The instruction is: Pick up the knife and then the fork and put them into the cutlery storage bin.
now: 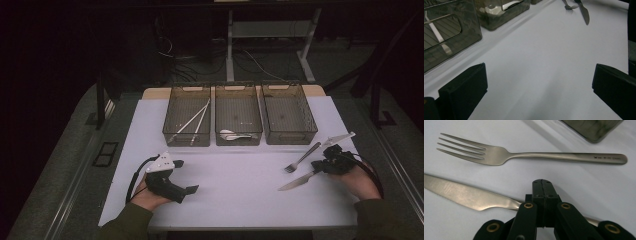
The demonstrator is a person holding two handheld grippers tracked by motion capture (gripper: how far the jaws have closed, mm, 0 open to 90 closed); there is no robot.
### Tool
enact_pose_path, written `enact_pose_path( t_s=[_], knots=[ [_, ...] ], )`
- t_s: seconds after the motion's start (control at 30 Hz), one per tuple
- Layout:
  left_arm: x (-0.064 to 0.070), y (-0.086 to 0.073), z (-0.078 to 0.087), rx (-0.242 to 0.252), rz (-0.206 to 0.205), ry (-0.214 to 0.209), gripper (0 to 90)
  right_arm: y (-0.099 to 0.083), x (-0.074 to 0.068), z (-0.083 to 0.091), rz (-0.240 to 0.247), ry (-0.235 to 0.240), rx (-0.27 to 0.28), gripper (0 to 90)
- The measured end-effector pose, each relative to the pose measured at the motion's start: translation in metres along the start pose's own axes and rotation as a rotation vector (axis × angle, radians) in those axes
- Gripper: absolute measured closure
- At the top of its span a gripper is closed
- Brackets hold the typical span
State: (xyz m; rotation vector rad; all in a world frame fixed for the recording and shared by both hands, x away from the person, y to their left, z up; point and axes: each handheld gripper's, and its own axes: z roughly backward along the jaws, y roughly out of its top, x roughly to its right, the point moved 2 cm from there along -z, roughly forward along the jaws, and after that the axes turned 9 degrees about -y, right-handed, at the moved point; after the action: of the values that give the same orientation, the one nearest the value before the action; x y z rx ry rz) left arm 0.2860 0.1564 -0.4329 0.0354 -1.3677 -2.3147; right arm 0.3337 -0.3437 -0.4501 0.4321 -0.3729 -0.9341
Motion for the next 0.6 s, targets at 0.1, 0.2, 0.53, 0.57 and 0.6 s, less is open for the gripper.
enact_pose_path(
  t_s=[0.1,0.2,0.53,0.57,0.6],
  knots=[
    [0.0,0.0,-0.001,-0.001,0.001,-0.001,0.0,-0.001,0.009,-0.001,-0.02,-0.028,0.007,89.6],
    [0.0,0.0,-0.001,0.0,0.004,-0.003,0.0,-0.002,0.021,-0.002,-0.051,-0.056,0.01,89.7],
    [0.0,0.0,-0.001,-0.002,0.002,-0.003,0.0,-0.014,0.039,0.002,-0.1,-0.096,-0.011,89.7],
    [0.0,0.0,-0.001,-0.002,0.003,-0.003,0.0,-0.015,0.038,0.003,-0.096,-0.092,-0.015,89.7],
    [0.0,-0.001,-0.001,-0.001,0.004,-0.004,0.0,-0.016,0.037,0.004,-0.093,-0.088,-0.02,89.7]
  ],
)
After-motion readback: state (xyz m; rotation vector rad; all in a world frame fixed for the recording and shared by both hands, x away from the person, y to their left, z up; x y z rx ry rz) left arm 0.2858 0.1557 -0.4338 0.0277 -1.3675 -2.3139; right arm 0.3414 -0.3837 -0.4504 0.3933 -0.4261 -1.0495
